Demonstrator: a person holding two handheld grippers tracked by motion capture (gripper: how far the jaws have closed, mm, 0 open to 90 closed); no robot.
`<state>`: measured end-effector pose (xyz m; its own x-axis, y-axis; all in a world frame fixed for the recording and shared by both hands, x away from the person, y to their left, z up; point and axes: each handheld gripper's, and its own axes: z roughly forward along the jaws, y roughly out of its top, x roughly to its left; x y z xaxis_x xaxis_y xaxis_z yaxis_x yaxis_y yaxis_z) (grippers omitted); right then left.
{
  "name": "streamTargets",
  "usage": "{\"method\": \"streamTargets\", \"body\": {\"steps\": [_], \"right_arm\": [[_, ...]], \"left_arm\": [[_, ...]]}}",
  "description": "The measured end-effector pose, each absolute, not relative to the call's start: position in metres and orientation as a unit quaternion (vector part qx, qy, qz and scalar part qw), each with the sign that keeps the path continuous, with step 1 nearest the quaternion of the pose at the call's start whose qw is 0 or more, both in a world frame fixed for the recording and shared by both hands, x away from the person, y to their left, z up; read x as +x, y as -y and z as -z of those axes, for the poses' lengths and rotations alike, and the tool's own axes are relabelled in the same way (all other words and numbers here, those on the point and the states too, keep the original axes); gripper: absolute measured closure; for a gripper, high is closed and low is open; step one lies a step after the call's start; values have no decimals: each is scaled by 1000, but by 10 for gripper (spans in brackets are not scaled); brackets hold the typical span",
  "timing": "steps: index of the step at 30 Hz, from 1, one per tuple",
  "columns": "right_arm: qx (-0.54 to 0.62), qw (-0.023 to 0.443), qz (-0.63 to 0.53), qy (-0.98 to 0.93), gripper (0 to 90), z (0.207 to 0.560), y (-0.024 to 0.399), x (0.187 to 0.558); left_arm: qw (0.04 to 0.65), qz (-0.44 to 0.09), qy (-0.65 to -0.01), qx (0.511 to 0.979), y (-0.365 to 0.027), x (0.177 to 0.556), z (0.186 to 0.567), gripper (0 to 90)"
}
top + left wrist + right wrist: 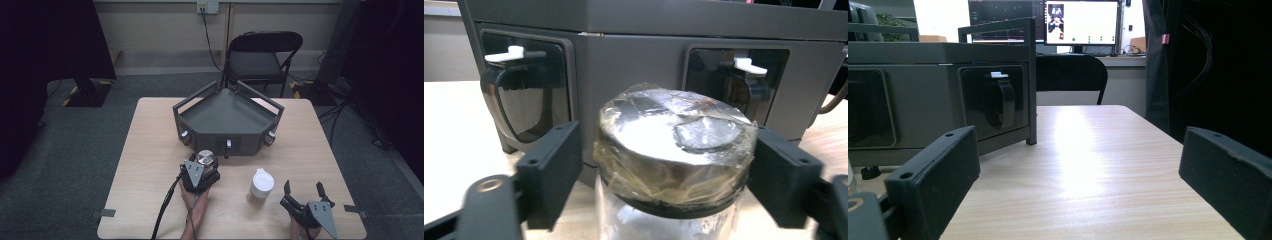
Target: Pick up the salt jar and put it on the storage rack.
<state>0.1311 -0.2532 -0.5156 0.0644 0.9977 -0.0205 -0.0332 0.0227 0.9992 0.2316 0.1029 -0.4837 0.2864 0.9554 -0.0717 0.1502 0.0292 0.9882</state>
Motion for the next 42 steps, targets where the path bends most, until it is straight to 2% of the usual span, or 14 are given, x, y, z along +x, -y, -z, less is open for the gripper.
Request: {"method": "streamTargets", "body": {"steps": [7, 21, 32, 42], "right_arm": [[502, 529, -487, -481, 14, 516, 253, 131], [502, 529, -487, -481, 14, 516, 253, 131], [501, 529, -487, -481, 14, 516, 253, 131], [501, 529, -487, -481, 14, 516, 253, 131]], "left_arm": [[546, -360, -464, 597, -105, 234, 483, 313], [546, -375, -459, 592, -104, 230, 484, 338], [547, -368, -460, 595, -107, 230, 481, 344], [555, -341, -451, 610, -117, 231, 474, 346]]}}
